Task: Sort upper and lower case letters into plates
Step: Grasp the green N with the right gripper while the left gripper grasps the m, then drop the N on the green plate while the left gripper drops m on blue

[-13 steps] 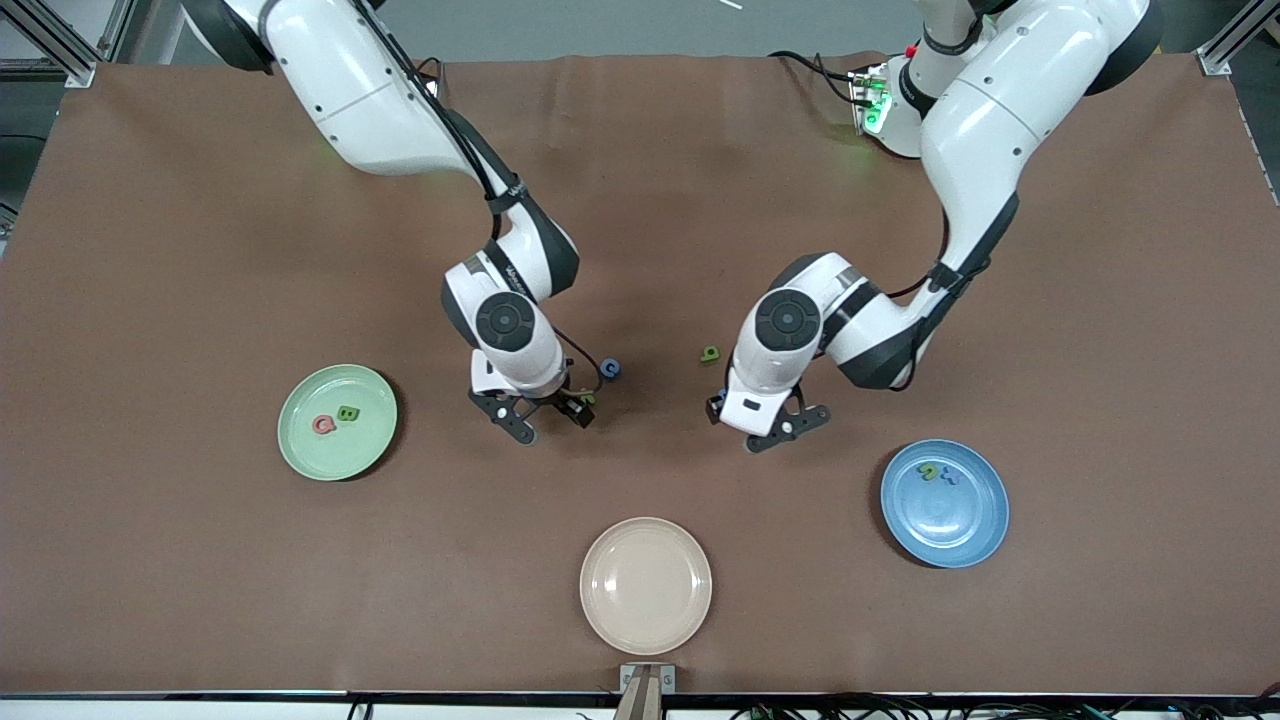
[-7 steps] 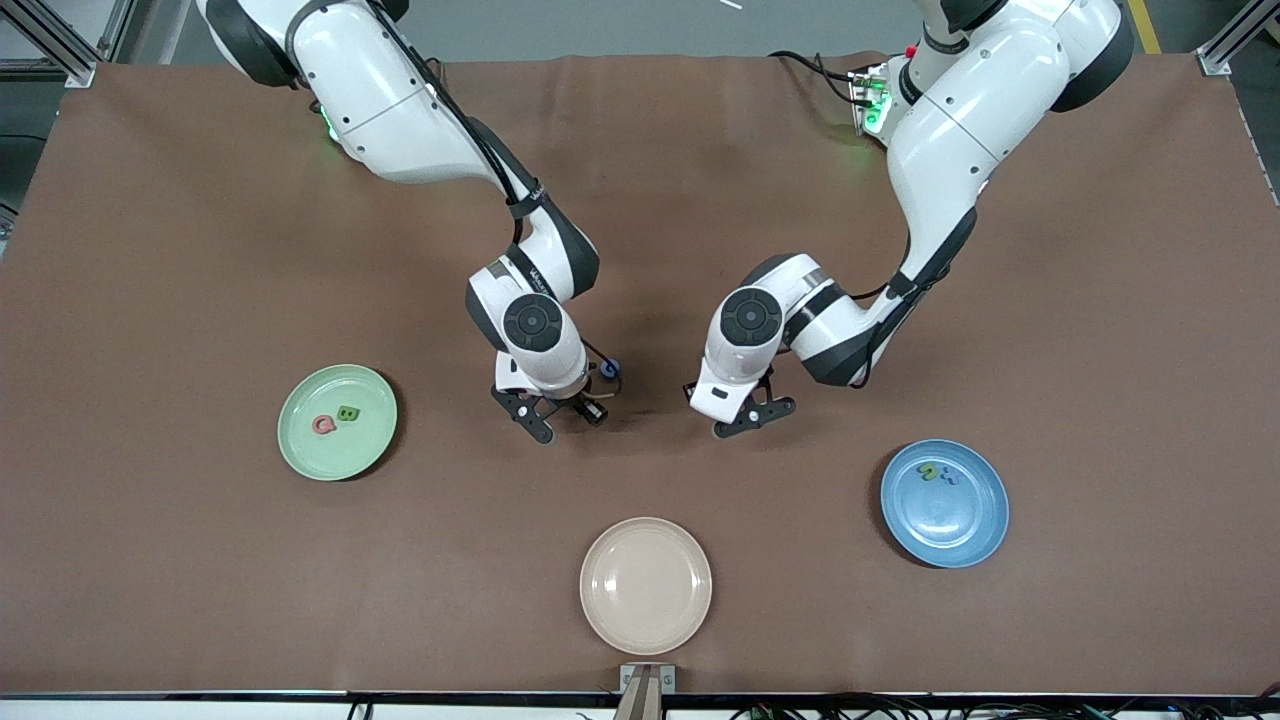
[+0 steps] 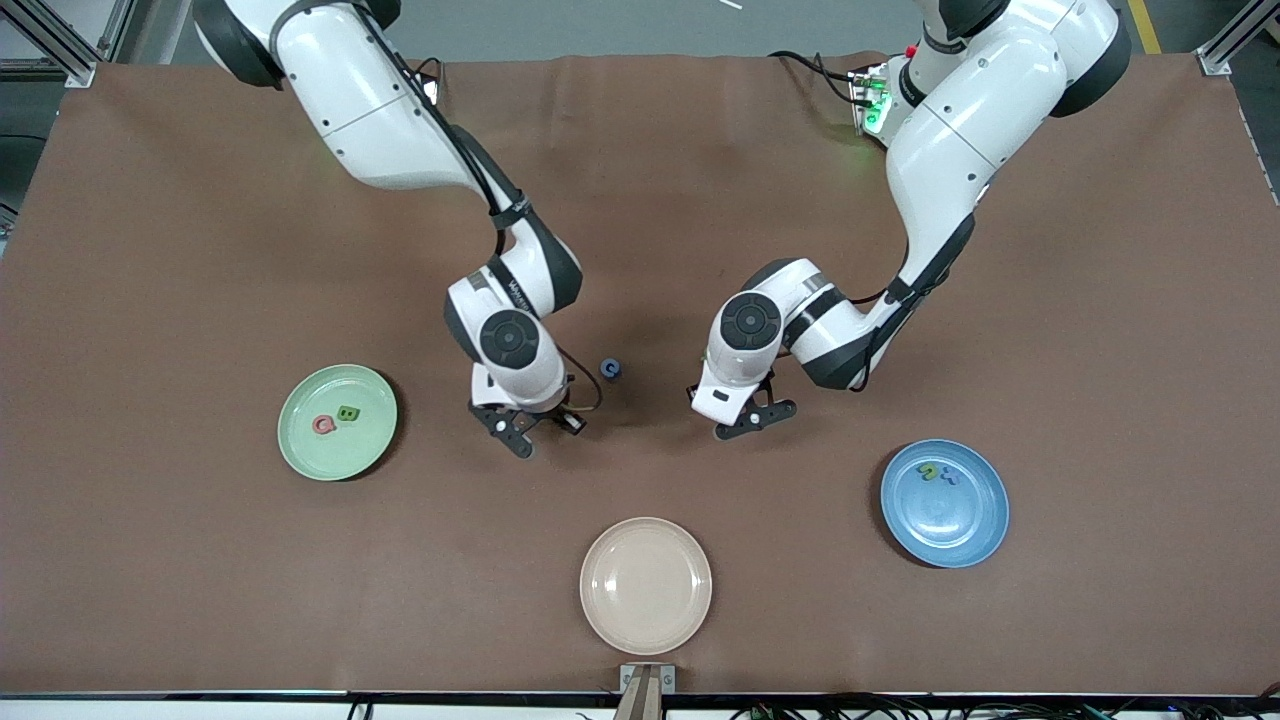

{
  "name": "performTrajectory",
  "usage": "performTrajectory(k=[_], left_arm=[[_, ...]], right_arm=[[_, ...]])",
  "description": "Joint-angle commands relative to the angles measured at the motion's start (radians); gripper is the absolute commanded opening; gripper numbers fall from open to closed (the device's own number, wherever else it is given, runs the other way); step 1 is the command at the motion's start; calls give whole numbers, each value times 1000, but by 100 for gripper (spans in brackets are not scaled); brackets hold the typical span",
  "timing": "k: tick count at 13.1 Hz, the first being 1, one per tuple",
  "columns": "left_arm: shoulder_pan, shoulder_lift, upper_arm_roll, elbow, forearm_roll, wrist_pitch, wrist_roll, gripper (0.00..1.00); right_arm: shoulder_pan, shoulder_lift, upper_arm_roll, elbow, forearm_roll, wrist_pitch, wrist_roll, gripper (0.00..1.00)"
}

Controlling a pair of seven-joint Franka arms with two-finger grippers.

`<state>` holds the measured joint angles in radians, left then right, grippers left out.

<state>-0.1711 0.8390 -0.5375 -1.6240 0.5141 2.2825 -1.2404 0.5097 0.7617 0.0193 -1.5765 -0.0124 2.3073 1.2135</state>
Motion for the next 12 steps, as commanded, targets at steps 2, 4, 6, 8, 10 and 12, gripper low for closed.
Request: performTrajectory(k=[2,4,6,8,10,12], left_arm=[[4,8,2,13,27,3,-4,20],[19,-8,2,24,27,-4,-7,7],[69,-52,2,30,32,-8,4,3],[103,-66,-4,71,33,-9,41,3],[143,-77,13,87,33,-9,137,3],[229,-89,13,84,34,-12,295,3]], right_arm=[[-214,-166,16,-144,-12,-46,-384,0],[-330,-214,16,-207,-12,-46,-605,0],[-414,-239,16,-250,-12,-39,-766,0],[-457,-242,19,-304,-11,24,-828,0],[-458,-234,18,-368,-9,130,-828,0],[-456,-232,18,-370,-9,132,-828,9]])
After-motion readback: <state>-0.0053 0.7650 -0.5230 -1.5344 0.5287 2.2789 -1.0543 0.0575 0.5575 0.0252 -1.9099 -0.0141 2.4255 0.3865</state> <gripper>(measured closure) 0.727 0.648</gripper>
